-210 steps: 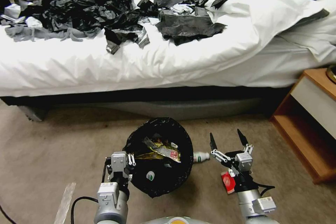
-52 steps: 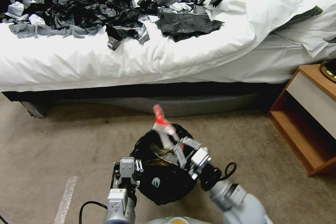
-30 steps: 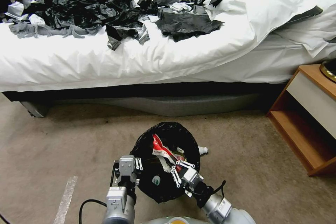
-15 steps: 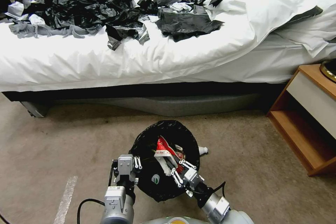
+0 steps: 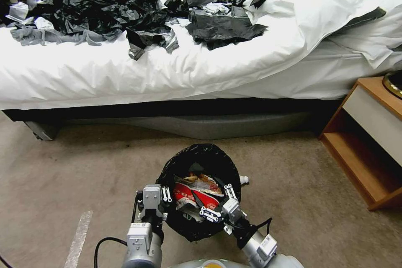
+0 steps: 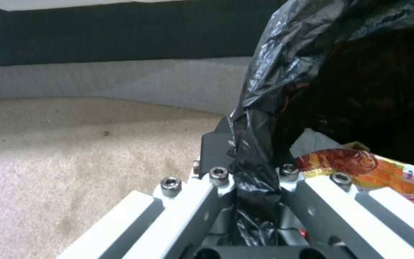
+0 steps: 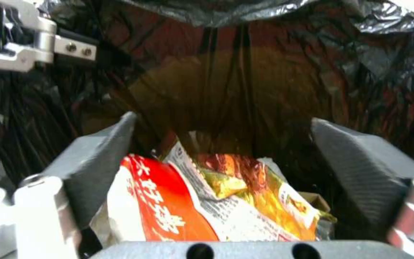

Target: Pick up the trash bin, then pick up the garbage from the floor and place it into the trash bin.

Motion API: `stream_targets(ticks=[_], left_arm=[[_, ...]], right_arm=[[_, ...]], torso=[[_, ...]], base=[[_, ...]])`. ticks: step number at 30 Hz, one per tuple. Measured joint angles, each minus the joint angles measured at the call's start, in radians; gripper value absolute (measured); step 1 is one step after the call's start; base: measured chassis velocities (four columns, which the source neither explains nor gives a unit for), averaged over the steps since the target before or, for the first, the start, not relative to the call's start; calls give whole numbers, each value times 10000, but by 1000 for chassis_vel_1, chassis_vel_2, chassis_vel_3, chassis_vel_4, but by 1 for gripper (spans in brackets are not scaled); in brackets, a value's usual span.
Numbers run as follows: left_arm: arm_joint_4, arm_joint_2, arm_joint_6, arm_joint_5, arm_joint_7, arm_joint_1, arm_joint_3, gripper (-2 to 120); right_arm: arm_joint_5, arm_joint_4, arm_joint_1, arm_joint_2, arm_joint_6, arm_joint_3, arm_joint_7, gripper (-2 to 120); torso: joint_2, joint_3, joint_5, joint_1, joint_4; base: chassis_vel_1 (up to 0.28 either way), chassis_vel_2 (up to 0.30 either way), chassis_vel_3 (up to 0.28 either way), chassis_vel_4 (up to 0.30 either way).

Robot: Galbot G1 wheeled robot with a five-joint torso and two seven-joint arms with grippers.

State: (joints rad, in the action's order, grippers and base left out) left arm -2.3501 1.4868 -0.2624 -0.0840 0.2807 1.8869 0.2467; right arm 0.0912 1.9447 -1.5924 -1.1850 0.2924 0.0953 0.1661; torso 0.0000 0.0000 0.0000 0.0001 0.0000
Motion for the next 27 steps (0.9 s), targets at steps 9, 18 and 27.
stream_targets(ticks=[9, 18, 27], left_arm=[[58, 14, 0, 14, -8, -29, 43, 1], [181, -52, 4, 161, -6, -103, 298, 1], [271, -65, -18, 225, -8, -236, 413, 1]], right_arm=[[85, 464, -115, 54, 71, 45, -40, 100], [-705, 2362, -273, -475, 590, 587, -702, 100], [-733, 3692, -606, -777, 685, 1179, -1260, 100]], torso=[[0, 0, 0, 0, 0], [0, 0, 0, 0, 0], [0, 0, 0, 0, 0]], base=[[0, 0, 0, 0], [0, 0, 0, 0], [0, 0, 0, 0]])
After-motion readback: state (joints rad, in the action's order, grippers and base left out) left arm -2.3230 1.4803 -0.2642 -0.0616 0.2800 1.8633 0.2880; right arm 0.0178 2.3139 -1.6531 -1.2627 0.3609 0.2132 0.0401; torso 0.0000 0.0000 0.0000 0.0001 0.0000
